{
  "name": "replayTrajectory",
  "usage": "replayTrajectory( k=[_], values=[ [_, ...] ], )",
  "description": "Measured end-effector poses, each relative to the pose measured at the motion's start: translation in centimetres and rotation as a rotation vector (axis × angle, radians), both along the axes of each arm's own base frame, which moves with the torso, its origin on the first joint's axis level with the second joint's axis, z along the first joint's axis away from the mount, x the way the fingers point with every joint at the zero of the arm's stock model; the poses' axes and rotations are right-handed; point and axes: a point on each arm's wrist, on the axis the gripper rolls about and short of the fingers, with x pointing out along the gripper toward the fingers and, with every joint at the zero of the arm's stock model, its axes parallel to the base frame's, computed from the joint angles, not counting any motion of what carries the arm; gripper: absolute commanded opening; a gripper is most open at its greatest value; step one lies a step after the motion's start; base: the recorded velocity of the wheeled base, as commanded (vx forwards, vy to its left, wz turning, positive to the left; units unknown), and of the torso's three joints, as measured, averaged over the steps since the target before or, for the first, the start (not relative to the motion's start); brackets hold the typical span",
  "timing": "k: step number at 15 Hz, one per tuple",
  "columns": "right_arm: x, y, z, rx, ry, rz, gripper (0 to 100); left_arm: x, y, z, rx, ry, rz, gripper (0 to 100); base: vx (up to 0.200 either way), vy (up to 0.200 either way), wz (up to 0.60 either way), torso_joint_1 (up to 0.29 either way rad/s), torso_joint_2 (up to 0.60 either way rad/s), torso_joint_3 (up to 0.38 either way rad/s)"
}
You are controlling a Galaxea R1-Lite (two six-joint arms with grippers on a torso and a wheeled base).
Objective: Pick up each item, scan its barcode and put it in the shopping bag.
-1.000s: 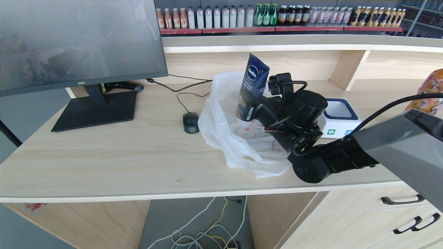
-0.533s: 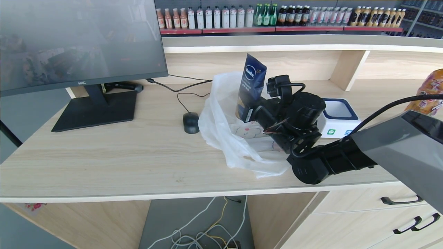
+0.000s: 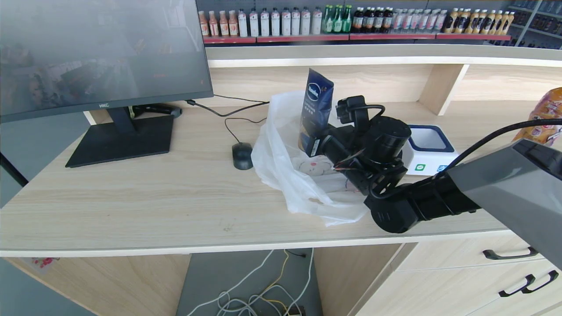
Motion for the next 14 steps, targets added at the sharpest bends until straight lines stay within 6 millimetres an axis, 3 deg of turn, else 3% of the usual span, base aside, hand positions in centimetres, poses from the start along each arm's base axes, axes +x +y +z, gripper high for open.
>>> replayTrajectory(
  k=[6,10,11,14],
  values=[
    [-0.5,0.8,-0.2,-0.003,0.01,0.016,0,0.0,0.0,0.0,0.0,0.0,0.0,100,0.0,0.0,0.0,0.0,0.0,0.0],
    [-2.1,3.5,-1.1,-0.012,0.028,0.05,0,0.0,0.0,0.0,0.0,0.0,0.0,100,0.0,0.0,0.0,0.0,0.0,0.0],
    [-2.5,4.2,-1.4,-0.013,0.035,0.061,100,0.0,0.0,0.0,0.0,0.0,0.0,100,0.0,0.0,0.0,0.0,0.0,0.0],
    [-2.8,5.0,-2.6,-0.028,0.074,0.083,100,0.0,0.0,0.0,0.0,0.0,-0.001,100,0.0,0.0,0.0,0.0,0.0,0.0]
  ],
)
